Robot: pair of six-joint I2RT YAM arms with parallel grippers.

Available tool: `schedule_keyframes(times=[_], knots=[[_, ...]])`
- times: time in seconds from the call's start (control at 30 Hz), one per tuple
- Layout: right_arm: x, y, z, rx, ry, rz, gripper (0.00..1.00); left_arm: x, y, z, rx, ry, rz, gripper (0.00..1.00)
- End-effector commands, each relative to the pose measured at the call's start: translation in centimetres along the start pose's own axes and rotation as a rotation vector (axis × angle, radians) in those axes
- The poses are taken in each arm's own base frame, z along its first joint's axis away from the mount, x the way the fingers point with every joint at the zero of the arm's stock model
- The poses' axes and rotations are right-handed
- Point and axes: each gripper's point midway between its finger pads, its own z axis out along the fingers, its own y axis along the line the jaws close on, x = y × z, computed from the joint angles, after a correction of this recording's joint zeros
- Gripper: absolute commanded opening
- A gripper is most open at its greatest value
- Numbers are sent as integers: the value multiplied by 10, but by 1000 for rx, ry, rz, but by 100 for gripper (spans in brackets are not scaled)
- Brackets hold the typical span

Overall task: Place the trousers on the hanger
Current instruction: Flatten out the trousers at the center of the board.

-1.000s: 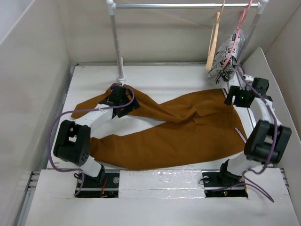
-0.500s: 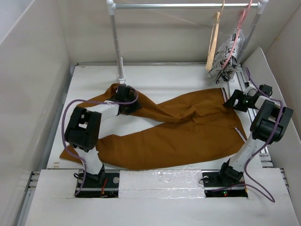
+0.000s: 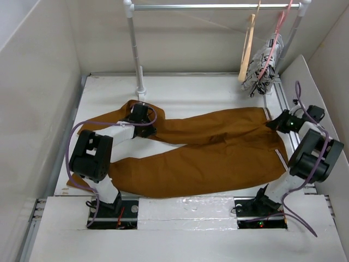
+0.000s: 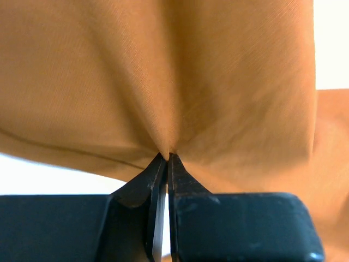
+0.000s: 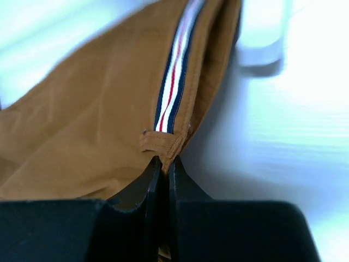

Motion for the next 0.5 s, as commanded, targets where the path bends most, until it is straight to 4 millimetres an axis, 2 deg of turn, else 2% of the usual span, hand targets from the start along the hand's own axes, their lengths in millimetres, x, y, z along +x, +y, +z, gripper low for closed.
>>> schedule_keyframes(times=[0.0, 0.07, 0.13, 0.17, 0.23, 0.27, 0.3, 0.33, 0.37, 0.43, 0.47], knots=[[-76, 9, -57, 135, -238, -140, 0, 9, 6, -20, 1, 10, 39, 0], [-101, 9, -79, 205, -295, -168, 0, 23, 2, -20, 22, 47, 48, 0], [-109, -17, -99, 345, -296, -104, 0, 38, -12, -20, 75, 109, 63, 0], [-114, -16, -101, 346, -304, -111, 0, 37, -13, -18, 75, 109, 68, 0], [-113, -35, -96, 402, -290, -68, 0, 35, -14, -19, 65, 113, 73, 0], [-112, -40, -94, 414, -283, -58, 23, 28, -18, -26, 69, 89, 76, 20], [-117, -37, -91, 406, -280, -68, 42, 20, -15, -29, 52, 52, 89, 33], [-115, -31, -79, 389, -242, -81, 56, 14, -16, -34, 48, 25, 100, 44], [-113, -26, -75, 393, -204, -96, 69, 3, -19, -48, 46, -13, 110, 64], [-107, -17, -74, 412, -142, -134, 72, -14, -10, -61, -12, -97, 136, 74], [-109, 1, -76, 395, -156, -166, 72, -20, -8, -77, -22, -137, 135, 77]])
